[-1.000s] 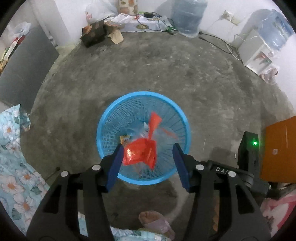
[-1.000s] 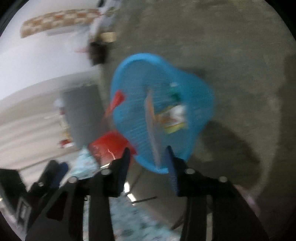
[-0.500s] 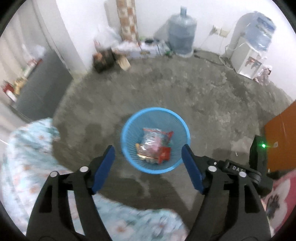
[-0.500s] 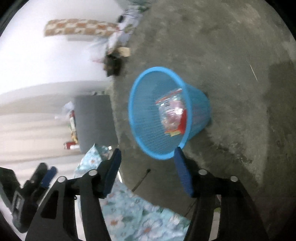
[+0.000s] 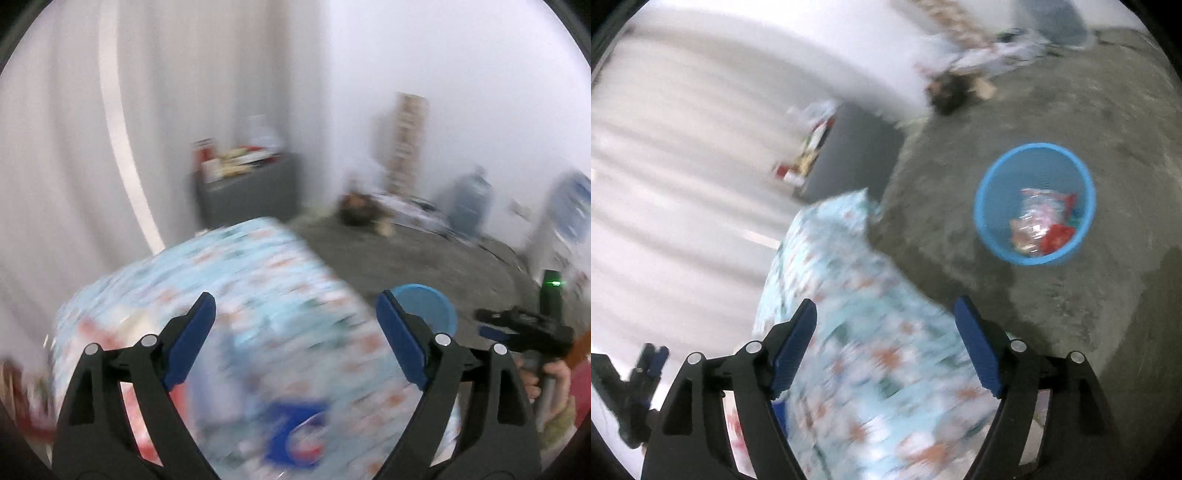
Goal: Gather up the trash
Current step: 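Move both grippers back to the bed and close the right gripper on the Pepsi bottle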
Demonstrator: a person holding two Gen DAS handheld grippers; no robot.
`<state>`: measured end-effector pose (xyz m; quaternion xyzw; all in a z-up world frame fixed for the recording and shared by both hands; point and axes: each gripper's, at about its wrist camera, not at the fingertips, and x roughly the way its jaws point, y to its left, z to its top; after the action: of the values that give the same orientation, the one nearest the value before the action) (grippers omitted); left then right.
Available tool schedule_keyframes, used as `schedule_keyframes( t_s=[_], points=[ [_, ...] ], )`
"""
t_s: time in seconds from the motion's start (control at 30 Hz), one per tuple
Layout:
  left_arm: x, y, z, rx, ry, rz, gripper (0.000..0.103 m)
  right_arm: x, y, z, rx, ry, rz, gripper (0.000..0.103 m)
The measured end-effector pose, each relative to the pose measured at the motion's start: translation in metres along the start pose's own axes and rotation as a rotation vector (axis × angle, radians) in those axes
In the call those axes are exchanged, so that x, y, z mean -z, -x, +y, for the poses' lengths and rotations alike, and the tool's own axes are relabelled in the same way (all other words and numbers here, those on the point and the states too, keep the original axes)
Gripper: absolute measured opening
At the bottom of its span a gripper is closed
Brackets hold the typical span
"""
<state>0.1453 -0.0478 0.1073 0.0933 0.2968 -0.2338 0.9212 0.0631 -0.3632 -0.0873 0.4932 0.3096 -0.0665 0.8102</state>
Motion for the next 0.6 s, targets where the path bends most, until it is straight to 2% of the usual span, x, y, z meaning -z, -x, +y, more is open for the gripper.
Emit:
schedule_keyframes(
  t_s=[0.1, 0.17, 0.3, 0.43, 0.6],
  points=[
    [0.037, 0.021, 0.041, -0.023, 0.109, 0.011, 0.084, 0.016, -0.018, 0.033, -0.017, 0.073, 0.081, 0.075],
    [0.057, 0.028, 0.05, -0.023, 0.125, 0.018, 0.084, 0.032, -0.032, 0.056, -0.025, 0.111, 0.152, 0.075],
    [0.102, 0.037, 0.053, -0.026, 0.116, 0.036, 0.084, 0.067, -0.051, 0.092, -0.064, 0.153, 0.253, 0.075],
    [0.144, 0.03, 0.056, -0.004, 0.104, 0.11, 0.084, 0.103, -0.073, 0.119, -0.114, 0.192, 0.369, 0.075],
    [0.169, 0.031, 0.065, 0.004, 0.09, 0.132, 0.084, 0.146, -0.093, 0.147, -0.156, 0.208, 0.486, 0.075]
  ],
)
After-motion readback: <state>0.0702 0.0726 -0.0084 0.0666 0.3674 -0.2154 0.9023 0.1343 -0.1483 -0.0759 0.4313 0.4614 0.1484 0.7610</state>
